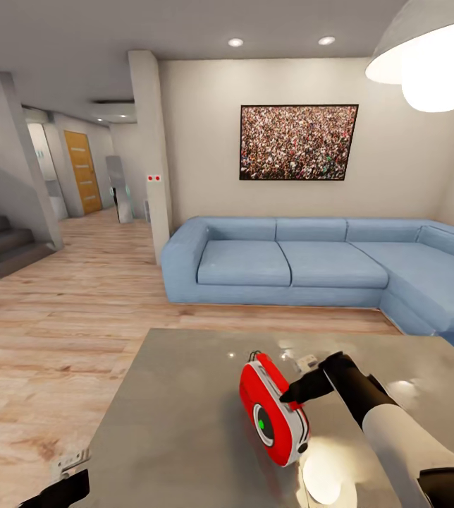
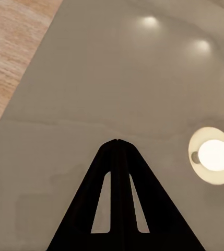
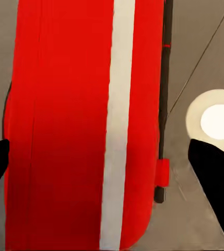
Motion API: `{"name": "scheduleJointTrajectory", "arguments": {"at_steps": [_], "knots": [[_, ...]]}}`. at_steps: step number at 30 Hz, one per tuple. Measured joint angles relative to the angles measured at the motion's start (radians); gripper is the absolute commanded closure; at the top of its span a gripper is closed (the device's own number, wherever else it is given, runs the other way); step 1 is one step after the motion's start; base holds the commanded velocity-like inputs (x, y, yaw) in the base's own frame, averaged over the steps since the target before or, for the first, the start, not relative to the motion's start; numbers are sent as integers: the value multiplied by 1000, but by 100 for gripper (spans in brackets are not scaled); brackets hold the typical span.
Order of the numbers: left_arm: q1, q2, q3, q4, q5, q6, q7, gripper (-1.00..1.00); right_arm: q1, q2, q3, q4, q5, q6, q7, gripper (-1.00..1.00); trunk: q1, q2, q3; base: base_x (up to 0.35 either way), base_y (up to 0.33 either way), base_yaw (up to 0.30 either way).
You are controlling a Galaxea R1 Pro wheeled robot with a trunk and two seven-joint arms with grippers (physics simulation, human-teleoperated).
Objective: Turn on the radio receiver that's on the table in the living room.
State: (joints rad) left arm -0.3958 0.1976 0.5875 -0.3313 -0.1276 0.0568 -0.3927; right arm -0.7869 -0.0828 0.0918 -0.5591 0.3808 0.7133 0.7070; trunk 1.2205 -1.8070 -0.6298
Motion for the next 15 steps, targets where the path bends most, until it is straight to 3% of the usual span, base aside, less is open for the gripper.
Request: {"name": "scheduleJointTrajectory", "arguments": {"at_steps": [11, 15], "knots": [[0, 7, -1, 0, -5, -3, 0, 100, 0, 0, 0, 5, 0, 0, -1, -100, 0, 0, 0, 0, 0, 0], [0, 8, -5, 1, -6, -3, 0, 100, 0, 0, 0, 5, -1, 0, -1, -100, -15, 28, 12, 0, 0, 0]]}}
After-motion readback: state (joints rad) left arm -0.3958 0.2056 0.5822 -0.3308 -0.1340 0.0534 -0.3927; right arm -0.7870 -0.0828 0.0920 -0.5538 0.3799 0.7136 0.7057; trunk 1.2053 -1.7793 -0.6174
